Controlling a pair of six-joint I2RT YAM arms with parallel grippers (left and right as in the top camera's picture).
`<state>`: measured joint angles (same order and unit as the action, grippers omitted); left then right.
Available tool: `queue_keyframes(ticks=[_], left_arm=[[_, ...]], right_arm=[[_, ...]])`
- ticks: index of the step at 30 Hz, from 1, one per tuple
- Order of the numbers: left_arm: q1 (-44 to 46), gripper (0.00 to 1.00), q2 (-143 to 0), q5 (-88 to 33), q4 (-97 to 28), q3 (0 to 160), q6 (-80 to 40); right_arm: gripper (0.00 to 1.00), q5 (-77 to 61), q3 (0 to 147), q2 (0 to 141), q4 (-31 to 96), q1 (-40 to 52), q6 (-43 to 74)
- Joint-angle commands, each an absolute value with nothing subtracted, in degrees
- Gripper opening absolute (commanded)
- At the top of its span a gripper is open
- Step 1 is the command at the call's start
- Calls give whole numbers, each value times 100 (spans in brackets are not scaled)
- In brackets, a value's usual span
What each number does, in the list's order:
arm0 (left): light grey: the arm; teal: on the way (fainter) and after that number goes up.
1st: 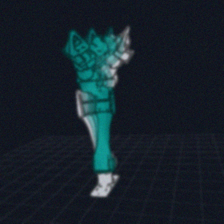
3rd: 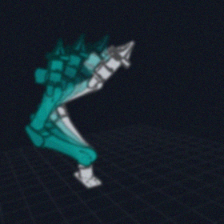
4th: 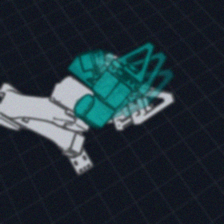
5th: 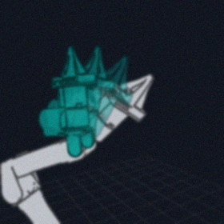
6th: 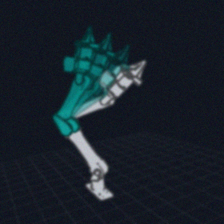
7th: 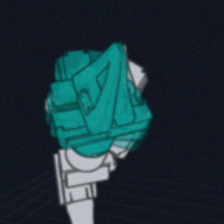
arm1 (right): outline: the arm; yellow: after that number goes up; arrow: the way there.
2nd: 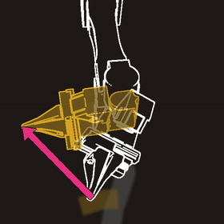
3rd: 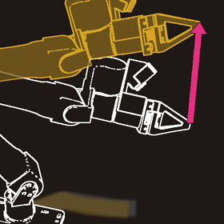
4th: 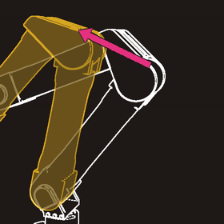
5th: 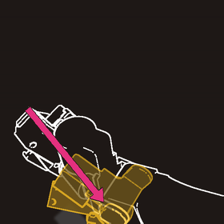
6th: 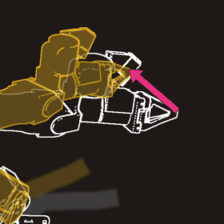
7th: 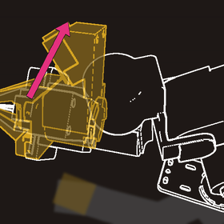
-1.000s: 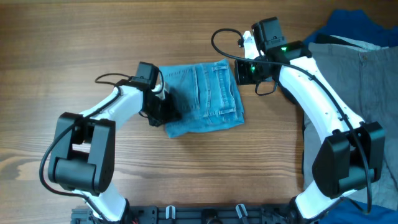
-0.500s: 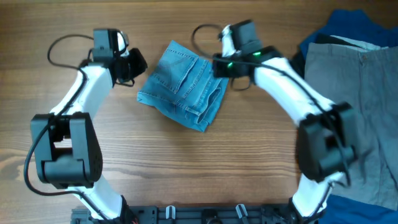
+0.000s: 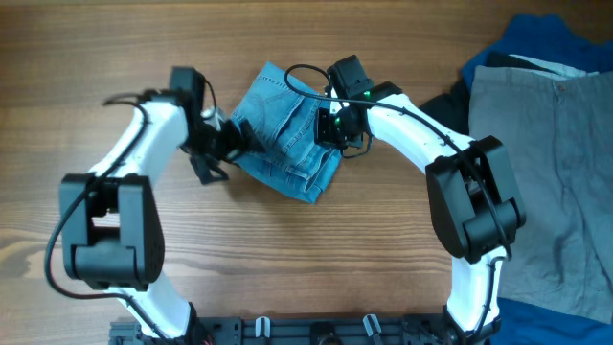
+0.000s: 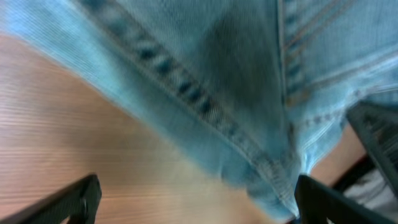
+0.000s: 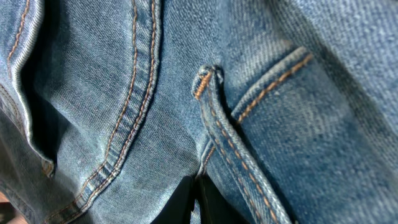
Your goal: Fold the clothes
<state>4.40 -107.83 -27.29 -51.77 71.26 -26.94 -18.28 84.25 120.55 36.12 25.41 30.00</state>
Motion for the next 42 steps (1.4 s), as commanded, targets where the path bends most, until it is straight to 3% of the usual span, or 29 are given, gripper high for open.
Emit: queue_keyframes(ticks=[1,8,10,14,16,22,29,35,41,42], left_arm=[[698,100,-10768,-3323,-4244,6248,-4014],[1164,99,-10805,-2709,-2290,5301,-5516],[1275,82,-10857,-2296,-2154,5262,-5601],[1273,17,-10862,-1743,-2069,5262,-5509],[1223,4,-10857,-1756,-1833,5273,-4912],[751,4,-10455,-2534,-2412,5848,-3612],[-1258,4,-9483,-2567,-2169,6383,-3712],[-2307,4,-10302,-2571,-810,6383,-3328],[-2482,4,-11496,-2633,115,6501,-3208],[-2504,12,-11603,-2635,106,6584,-3103]], right_arm=[[8,-1678,8388,12241,3710,2488,3006],[7,-1680,8388,12241,3721,2488,2995],[4,-1721,8388,12237,3758,2488,2989],[4,-1732,8405,11979,3946,2488,2689],[4,-1483,8412,11552,4104,2486,2541],[6,-753,8412,10112,4528,2477,2051],[9,-486,8412,9262,4674,2477,2110],[8,-482,8409,9290,4908,2477,2211],[8,-375,8409,9290,5022,2477,2263],[8,-375,8409,9290,5019,2477,2263]])
